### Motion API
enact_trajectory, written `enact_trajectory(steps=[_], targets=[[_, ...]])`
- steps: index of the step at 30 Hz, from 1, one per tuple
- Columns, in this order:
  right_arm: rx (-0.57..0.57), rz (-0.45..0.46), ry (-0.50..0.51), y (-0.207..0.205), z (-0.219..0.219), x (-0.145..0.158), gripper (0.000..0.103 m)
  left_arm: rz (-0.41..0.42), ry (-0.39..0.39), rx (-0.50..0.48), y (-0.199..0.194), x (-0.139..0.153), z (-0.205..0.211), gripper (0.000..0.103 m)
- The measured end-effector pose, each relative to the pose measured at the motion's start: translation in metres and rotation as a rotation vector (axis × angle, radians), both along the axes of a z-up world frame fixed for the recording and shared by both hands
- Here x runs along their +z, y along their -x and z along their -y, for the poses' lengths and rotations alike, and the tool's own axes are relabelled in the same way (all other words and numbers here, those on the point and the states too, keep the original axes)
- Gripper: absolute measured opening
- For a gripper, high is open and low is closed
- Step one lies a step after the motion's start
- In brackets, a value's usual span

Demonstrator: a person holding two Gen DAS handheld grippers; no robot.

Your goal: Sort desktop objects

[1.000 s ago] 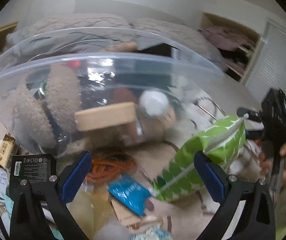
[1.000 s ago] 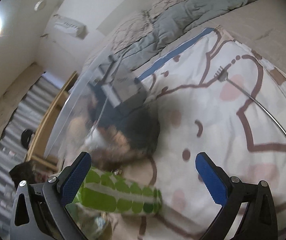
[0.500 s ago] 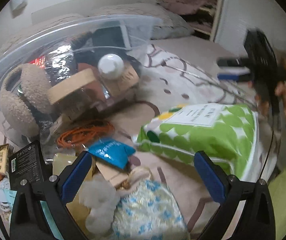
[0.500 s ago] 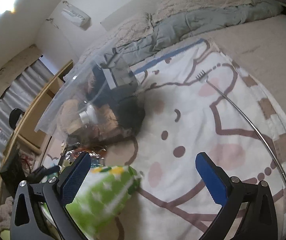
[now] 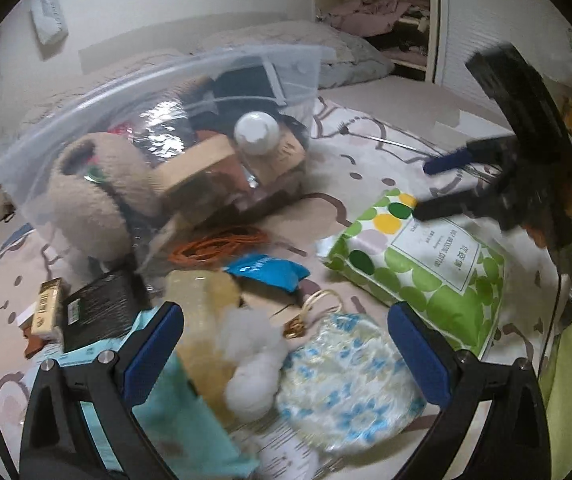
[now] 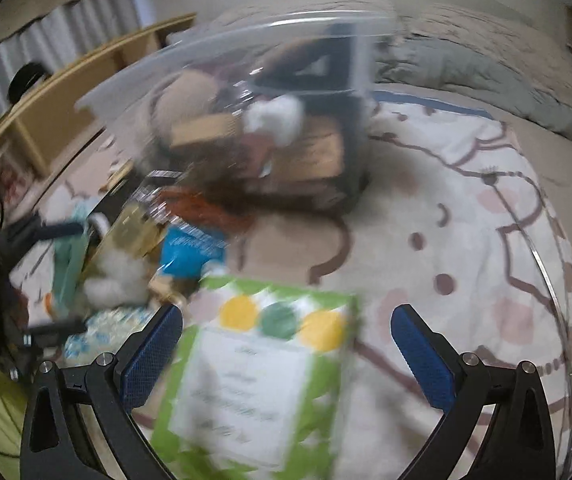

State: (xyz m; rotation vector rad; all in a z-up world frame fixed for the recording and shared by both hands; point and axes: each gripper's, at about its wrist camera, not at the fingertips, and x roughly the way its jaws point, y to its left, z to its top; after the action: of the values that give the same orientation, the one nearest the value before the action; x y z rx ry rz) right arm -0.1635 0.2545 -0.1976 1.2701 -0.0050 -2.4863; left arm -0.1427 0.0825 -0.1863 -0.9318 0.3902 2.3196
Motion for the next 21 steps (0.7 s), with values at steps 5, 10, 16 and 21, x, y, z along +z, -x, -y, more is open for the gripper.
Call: enact_trajectory(steps=[5,10,16,21], targets=[[0.113,-0.018,-0.106,-0.02,0.034,-0.003,0.103,-0.081,-0.012,-0.002,-0.011,0.013,0.013,0.103],[0.196,-0.029,-0.351,-0.034,0.066,-0.02,0.103,-0.145,-0.019,0.01,-0.016,0.024,0.024,0.103],[0.205,-0.007,-0.513,-0.036,0.068,-0.04,0.103,-0.108,-0.021,0.109,-0.009,0.011,0.052,0.103],[0.121,-0.01,-0.536,-0.027,0.043,-0.046,0.103,-0.066,0.002,0.181,-0.001,-0.005,0.066,0.103]])
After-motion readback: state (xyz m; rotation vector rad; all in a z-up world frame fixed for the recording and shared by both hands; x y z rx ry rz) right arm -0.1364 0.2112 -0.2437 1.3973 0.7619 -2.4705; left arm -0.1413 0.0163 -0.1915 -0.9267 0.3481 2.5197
